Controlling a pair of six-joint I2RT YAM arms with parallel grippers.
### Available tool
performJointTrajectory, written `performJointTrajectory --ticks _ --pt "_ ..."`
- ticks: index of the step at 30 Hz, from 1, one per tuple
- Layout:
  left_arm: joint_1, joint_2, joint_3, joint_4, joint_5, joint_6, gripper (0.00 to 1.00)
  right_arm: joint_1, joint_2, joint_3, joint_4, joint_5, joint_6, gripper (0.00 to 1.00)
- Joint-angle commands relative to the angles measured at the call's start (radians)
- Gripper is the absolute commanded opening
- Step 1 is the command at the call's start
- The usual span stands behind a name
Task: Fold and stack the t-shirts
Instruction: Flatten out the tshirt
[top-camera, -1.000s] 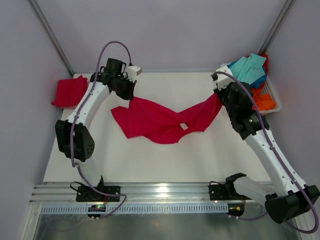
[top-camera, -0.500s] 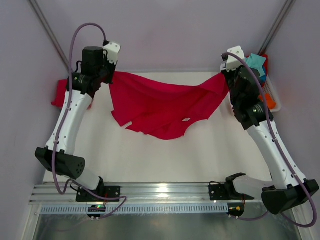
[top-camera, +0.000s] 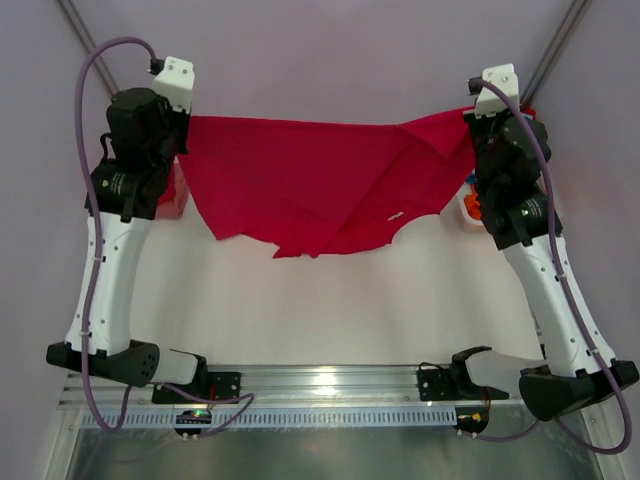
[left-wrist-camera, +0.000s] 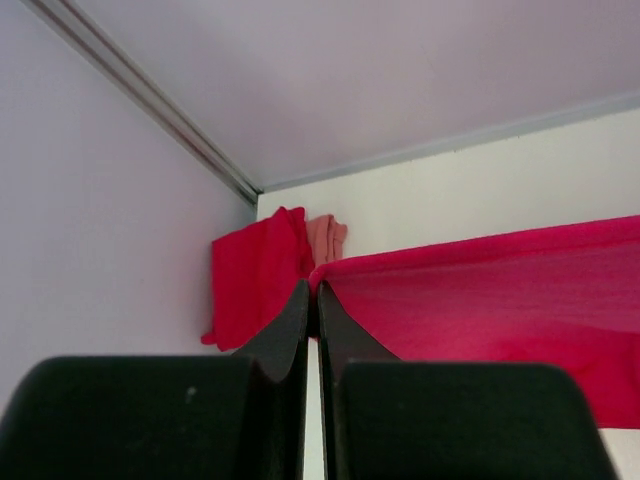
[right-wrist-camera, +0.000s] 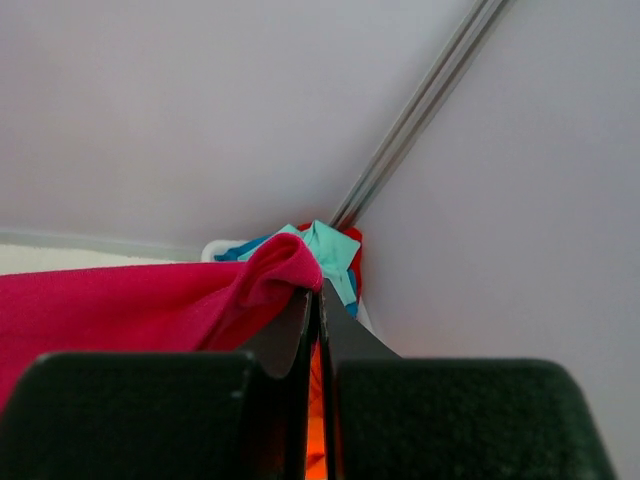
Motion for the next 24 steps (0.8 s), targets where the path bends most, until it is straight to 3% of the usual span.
performJointTrajectory --ticks 1,4,18,24 --pt "0.009 -0.056 0.072 0.044 -0.046 0.017 0.00 -0.010 -0.044 0.117 0.032 0.015 0.004 0.03" --pt "0.009 -0.086 0.094 0.013 -0.037 0.010 0.00 -0.010 -0.070 0.233 -0.050 -0.031 0.032 0.03" --pt "0.007 -0.342 0.097 -0.062 0.129 -0.104 0.00 -0.010 -0.351 0.453 -0.398 -0.373 0.133 0.03" --pt "0.009 -0.483 0.020 -0.076 0.234 -0.128 0.00 -0.010 -0.432 0.560 -0.518 -0.462 0.187 0.03"
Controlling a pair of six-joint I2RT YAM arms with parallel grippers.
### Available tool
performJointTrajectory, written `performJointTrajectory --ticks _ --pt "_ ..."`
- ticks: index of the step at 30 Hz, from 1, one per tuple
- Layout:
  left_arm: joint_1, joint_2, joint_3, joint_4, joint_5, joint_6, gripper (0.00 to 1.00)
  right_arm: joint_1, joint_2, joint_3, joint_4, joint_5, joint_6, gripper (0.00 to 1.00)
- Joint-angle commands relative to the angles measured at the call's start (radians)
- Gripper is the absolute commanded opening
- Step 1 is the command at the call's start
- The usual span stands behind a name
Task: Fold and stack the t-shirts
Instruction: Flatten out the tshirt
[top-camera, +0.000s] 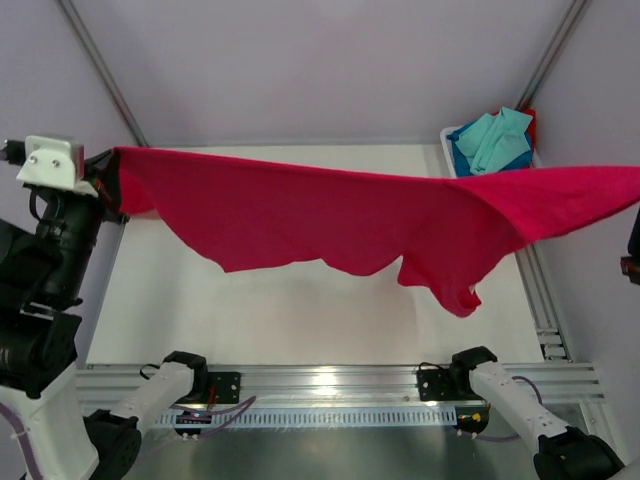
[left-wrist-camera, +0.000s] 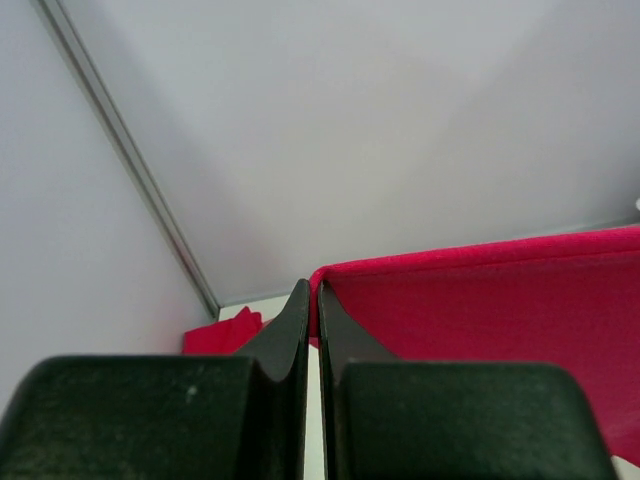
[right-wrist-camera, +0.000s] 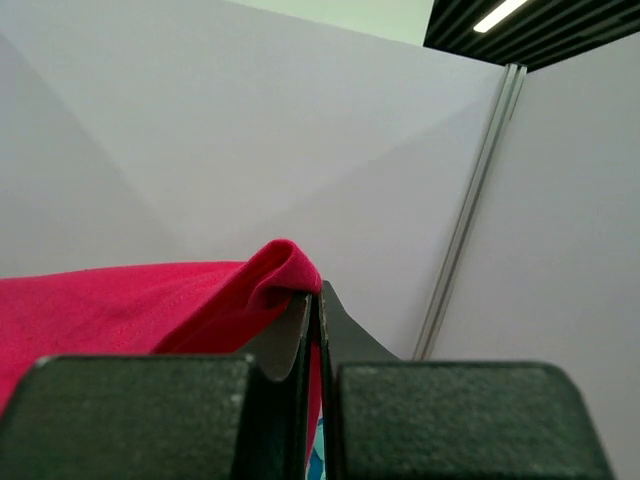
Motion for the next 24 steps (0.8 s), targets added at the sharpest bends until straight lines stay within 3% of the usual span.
performJointTrajectory --ticks 1,5,11,15,20,24 --pt "0.007 -0.074 -0.055 0.003 0.067 -0.008 0.00 -0.008 -0.037 0.059 -0.090 -0.065 0.048 0.03" --pt "0.007 -0.186 -0.128 -0.027 0.149 0.023 0.00 -0.008 -0.093 0.051 -0.127 -0.115 0.052 0.03" --pt "0.014 -0.232 -0.180 -0.069 0.242 0.018 0.00 -0.008 -0.127 0.035 -0.166 -0.177 0.071 0.03" --pt "0.014 -0.203 -0.209 -0.070 0.232 0.037 0.00 -0.008 -0.098 -0.014 -0.149 -0.134 0.067 0.03" --pt "0.014 -0.125 -0.272 -0.031 0.229 0.044 0.00 -0.006 -0.055 -0.197 -0.039 0.005 0.027 0.03" --pt "0.013 -0.049 -0.313 0.014 0.211 0.047 0.00 -0.008 0.014 -0.312 0.046 0.033 -0.007 0.03"
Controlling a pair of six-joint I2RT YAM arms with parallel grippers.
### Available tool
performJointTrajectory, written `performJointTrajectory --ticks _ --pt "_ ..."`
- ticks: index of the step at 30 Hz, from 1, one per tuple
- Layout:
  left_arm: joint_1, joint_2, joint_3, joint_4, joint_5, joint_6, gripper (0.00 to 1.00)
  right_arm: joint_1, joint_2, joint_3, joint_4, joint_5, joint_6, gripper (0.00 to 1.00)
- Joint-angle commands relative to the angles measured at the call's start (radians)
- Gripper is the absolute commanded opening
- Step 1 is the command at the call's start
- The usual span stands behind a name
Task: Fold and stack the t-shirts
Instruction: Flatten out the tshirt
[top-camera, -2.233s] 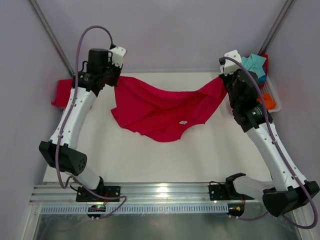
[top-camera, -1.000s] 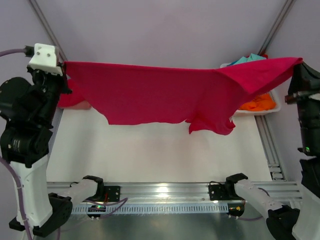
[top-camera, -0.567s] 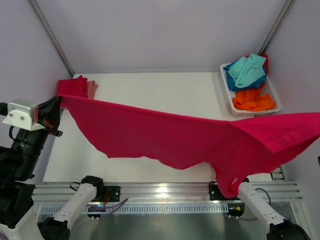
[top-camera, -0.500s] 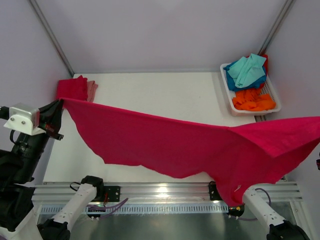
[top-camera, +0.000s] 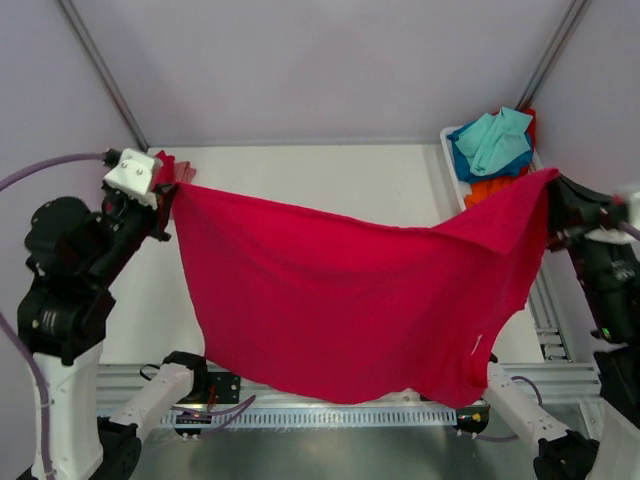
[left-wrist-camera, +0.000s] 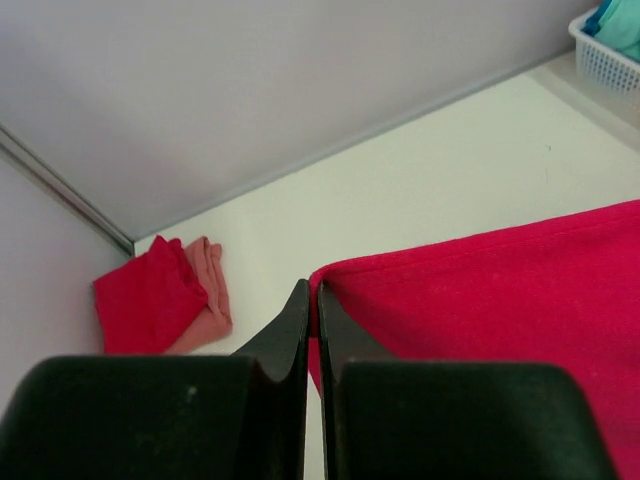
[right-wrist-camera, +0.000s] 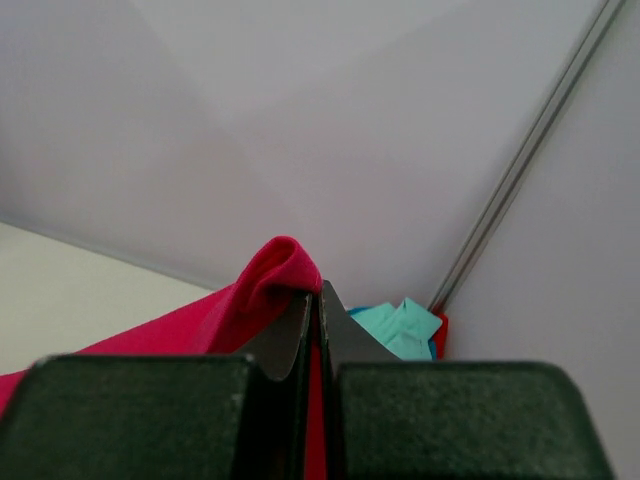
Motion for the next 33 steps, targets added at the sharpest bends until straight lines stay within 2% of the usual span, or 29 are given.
performJointTrajectory --ticks 1,13,20,29,33 --pt "0.006 0.090 -0.035 0.083 -0.022 0.015 0.00 -0.002 0.120 -0.093 0.143 0.082 -0.042 0.03" --pt "0.006 0.360 -0.153 0.315 -0.042 0.030 0.00 -0.003 0.412 -0.247 0.404 0.092 -0.123 0.03" --pt "0.008 0.568 -0.179 0.506 -0.063 0.026 0.00 -0.006 0.639 -0.244 0.543 0.102 -0.146 0.03" --pt "0.008 0.991 0.066 0.554 -0.241 0.050 0.00 -0.036 1.054 -0.023 0.657 0.106 -0.163 0.03" --pt "0.009 1.163 0.179 0.594 -0.276 0.073 0.00 -0.037 1.223 0.150 0.665 0.116 -0.188 0.03"
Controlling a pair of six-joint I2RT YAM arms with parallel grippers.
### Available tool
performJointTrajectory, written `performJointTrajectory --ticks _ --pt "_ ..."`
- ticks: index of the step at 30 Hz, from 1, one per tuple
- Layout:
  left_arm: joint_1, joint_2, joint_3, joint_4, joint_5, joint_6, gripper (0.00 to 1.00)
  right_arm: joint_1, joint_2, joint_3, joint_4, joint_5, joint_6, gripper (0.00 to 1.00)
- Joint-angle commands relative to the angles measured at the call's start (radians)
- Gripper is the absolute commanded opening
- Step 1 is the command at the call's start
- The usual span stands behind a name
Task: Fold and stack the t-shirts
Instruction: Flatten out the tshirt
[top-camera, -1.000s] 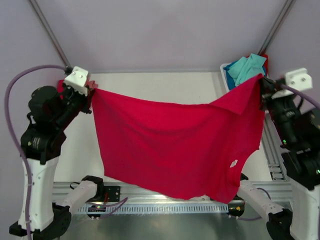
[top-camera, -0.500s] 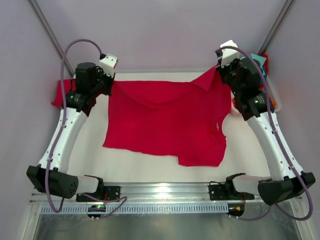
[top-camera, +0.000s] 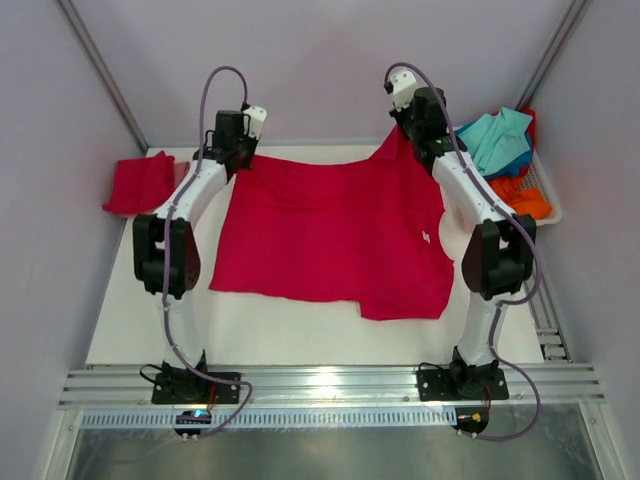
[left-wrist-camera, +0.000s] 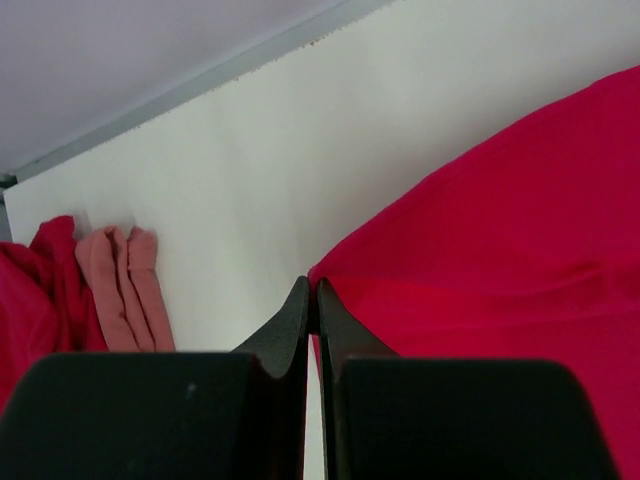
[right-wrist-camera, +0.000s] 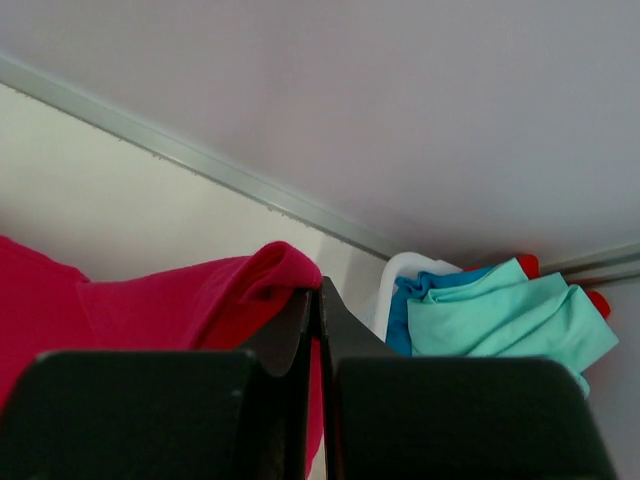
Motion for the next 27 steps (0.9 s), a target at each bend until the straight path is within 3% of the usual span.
performJointTrajectory --ticks 1,6,13,21,27 --pt "0.009 0.100 0.125 0.109 -0.072 0.032 0.00 -0.002 0.078 0.172 0.108 0.023 -0.027 0.03" --pt "0.021 0.281 0.267 0.200 -0.200 0.020 0.00 -0.002 0.261 0.331 0.142 0.093 -0.032 0.03" --pt "0.032 0.432 0.401 0.296 -0.290 0.029 0.00 -0.004 0.402 0.398 0.232 0.196 -0.078 0.03" --pt "0.046 0.507 0.404 0.364 -0.322 0.076 0.00 -0.004 0.484 0.394 0.261 0.250 -0.157 0.03" --pt "0.063 0.539 0.400 0.363 -0.268 0.085 0.00 -0.004 0.528 0.408 0.248 0.253 -0.141 0.03"
